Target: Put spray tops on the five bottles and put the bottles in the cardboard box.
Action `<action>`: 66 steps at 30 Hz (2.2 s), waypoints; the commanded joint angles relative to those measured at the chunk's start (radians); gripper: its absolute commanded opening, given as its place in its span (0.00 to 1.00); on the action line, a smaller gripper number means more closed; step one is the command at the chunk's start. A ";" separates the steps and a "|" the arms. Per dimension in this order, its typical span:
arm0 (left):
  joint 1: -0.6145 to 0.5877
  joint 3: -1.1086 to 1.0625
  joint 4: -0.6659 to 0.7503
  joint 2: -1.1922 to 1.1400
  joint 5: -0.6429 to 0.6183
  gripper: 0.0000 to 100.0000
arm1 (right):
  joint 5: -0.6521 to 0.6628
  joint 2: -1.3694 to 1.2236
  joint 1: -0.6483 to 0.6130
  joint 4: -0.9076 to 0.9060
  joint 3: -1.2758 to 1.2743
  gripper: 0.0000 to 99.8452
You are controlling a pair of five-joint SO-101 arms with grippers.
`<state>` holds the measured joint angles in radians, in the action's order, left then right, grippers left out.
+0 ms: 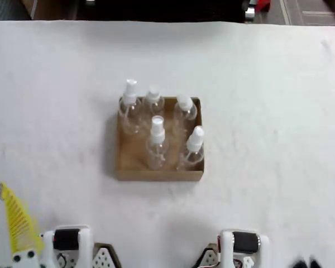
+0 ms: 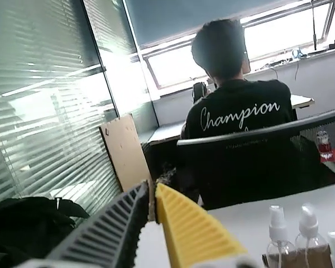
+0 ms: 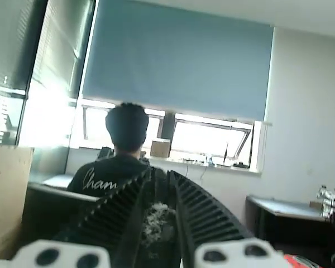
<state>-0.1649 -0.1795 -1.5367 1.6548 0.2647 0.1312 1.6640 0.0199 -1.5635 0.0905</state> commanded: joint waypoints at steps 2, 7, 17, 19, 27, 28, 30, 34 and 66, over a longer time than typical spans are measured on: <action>-0.013 -0.259 0.061 0.139 -0.014 0.02 | -0.003 -0.010 0.008 -0.007 -0.130 0.02; -0.013 -0.377 0.005 0.171 -0.020 0.02 | -0.009 0.111 -0.065 -0.002 -0.160 0.02; -0.013 -0.597 -0.046 0.168 -0.017 0.02 | -0.002 0.143 -0.071 -0.148 -0.417 0.02; -0.013 -0.727 0.037 0.168 -0.014 0.02 | -0.002 0.140 -0.071 -0.127 -0.548 0.02; -0.018 -1.318 0.539 0.168 -0.018 0.02 | -0.003 0.140 -0.067 0.206 -1.181 0.02; -0.019 -1.376 0.585 0.168 -0.023 0.02 | -0.003 0.140 -0.065 0.260 -1.249 0.02; -0.019 -1.467 0.640 0.168 -0.051 0.02 | -0.008 0.140 -0.064 0.366 -1.359 0.02; -0.019 -1.513 0.621 0.166 -0.192 0.02 | -0.012 0.139 -0.073 0.549 -1.559 0.02; -0.013 -1.513 0.249 0.166 -0.127 0.02 | -0.003 0.133 0.128 0.297 -1.781 0.02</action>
<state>-0.1741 -1.6955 -1.2850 1.8113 0.1312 0.1250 1.7898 0.0522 -1.2582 -1.6817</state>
